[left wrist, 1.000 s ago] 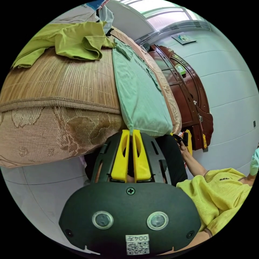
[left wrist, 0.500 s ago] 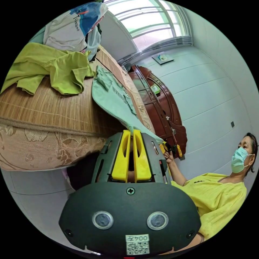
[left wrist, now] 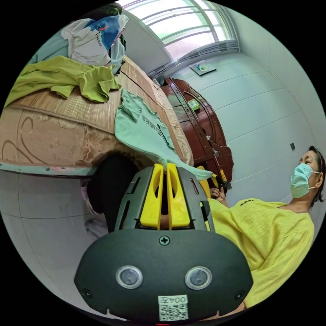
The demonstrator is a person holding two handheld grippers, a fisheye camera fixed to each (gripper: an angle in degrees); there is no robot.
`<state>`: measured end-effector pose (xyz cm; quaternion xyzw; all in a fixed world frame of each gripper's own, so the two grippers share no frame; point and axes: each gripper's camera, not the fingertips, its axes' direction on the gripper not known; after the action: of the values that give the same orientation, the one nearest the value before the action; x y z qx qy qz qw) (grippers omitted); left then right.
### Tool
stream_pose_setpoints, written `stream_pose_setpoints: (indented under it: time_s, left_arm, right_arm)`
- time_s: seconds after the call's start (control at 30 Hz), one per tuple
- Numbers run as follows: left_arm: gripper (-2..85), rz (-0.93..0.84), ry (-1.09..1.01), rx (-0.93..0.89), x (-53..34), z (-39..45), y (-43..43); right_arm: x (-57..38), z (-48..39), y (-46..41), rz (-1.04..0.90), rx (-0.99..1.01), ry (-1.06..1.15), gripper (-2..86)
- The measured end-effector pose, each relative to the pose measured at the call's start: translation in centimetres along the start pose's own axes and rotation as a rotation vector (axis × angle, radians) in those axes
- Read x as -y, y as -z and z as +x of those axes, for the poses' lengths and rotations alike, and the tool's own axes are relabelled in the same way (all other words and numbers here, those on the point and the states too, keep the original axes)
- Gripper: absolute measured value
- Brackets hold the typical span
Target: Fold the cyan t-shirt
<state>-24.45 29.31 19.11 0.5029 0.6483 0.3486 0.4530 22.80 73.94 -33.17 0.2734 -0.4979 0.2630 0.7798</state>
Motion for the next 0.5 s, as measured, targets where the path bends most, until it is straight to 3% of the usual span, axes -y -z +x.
stream_pose_setpoints:
  time_s: [0.2, 0.5]
  left_arm:
    - [2.0, 0.047, 0.025, -0.093, 3.8, 0.8, 0.9]
    - [2.3, 0.084, 0.006, -0.153, 19.3, 0.5, -0.6]
  right_arm:
    - [2.7, 2.1, 0.8, 0.075, 0.091, -0.095, -0.4]
    - [16.1, 5.2, -2.8, 0.137, 0.183, -0.100, -0.4]
